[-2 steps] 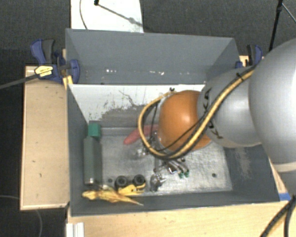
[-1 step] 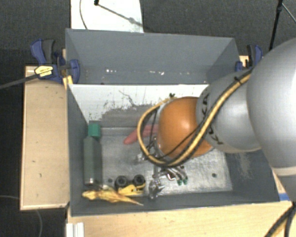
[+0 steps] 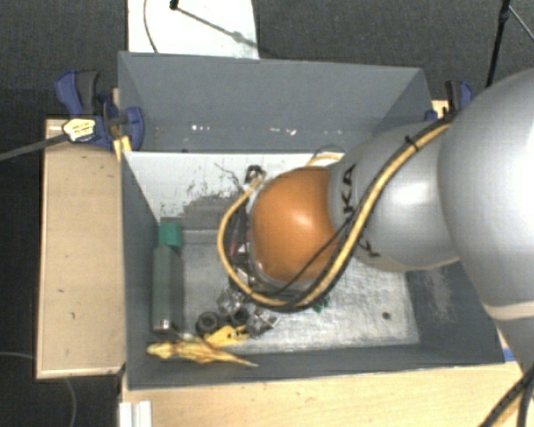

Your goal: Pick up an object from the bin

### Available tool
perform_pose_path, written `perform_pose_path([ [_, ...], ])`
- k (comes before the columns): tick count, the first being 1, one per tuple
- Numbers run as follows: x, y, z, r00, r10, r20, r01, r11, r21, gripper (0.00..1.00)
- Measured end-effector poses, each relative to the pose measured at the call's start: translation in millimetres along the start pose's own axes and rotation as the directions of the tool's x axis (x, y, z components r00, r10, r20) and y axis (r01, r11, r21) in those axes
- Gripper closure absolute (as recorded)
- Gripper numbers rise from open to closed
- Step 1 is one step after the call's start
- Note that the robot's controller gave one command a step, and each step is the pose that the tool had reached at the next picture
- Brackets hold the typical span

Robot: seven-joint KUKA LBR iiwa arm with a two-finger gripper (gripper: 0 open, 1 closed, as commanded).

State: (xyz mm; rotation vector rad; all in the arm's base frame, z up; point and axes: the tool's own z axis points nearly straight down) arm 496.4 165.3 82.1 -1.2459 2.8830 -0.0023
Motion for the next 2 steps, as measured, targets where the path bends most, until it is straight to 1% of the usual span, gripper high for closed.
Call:
perform_pose_path([
  [1, 0.0, 0, 0, 1.000, 0.001, 0.000, -0.001, 1.000, 0.000, 1.00],
  [2, 11.0, -1, -133, 1.000, -0.002, 0.002, 0.002, 1.000, -0.001, 1.00],
])
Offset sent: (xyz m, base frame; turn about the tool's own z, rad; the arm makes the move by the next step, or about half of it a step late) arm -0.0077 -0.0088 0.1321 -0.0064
